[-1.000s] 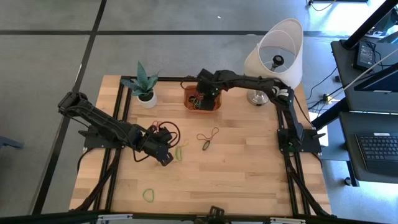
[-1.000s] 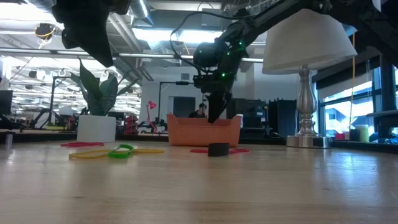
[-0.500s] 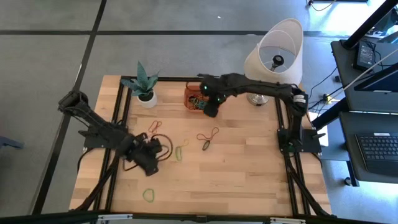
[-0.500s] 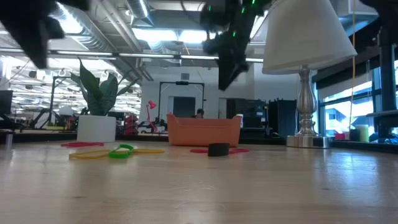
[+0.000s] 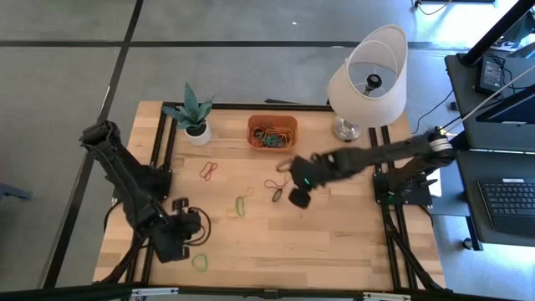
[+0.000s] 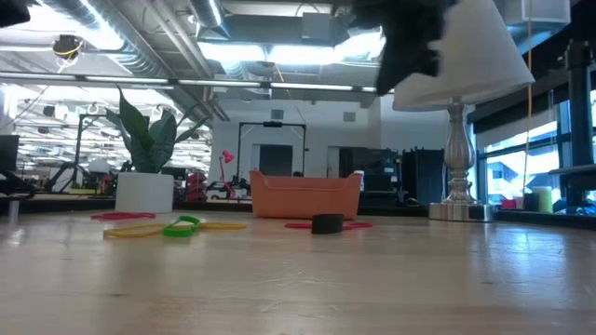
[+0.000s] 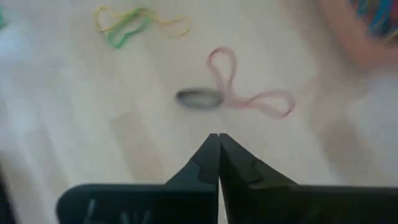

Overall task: Pick and place rubber bands into bin
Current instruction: Put the bottom green rubber band into the orange bin

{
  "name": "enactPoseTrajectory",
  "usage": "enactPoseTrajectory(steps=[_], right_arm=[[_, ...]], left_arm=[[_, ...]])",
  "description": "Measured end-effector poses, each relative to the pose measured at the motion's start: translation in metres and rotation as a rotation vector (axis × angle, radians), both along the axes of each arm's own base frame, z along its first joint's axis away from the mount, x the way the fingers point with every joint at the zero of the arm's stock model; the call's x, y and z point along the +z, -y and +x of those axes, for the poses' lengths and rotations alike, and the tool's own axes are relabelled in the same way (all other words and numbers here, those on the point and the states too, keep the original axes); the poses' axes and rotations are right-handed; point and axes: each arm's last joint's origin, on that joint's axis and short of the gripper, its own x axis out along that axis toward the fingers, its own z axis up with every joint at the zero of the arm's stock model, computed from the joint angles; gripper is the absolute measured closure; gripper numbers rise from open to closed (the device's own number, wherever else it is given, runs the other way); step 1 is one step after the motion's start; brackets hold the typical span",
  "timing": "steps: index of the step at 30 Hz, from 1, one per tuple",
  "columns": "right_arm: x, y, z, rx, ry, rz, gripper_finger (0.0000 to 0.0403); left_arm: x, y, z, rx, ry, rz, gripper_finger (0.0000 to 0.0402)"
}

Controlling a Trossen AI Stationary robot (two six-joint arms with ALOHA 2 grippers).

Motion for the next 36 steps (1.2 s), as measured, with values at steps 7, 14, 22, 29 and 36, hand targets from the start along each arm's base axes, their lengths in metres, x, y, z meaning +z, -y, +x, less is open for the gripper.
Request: enactPoseTrajectory(steps=[7, 14, 22, 29, 36], right_arm=[[-0.022, -0.055, -0.042, -0.167, 0.052, 0.069, 0.0397], [-0.033, -0.087, -0.057, -0.217, 0.073, 0.126, 0.0398], [-0.033, -0.095, -0.060, -0.245, 0.097, 0.145, 0.0396], [-0.033, -0.094, -0.060, -0.248, 0.100, 0.139, 0.0396], [-0.033, -0.090, -0.058, -0.225, 0.103, 0.107, 0.0396]], left_arm=[[-0.014, 0.016, 0.007, -0.252, -0.058, 0.025, 0.0361], [-0.053, 0.035, 0.021, -0.404, -0.146, 0.131, 0.0298], [-0.090, 0.054, 0.033, -0.426, -0.180, 0.117, 0.0262], [-0.110, 0.060, 0.036, -0.451, -0.238, 0.128, 0.0288], [-0.111, 0.058, 0.035, -0.444, -0.244, 0.152, 0.0393]])
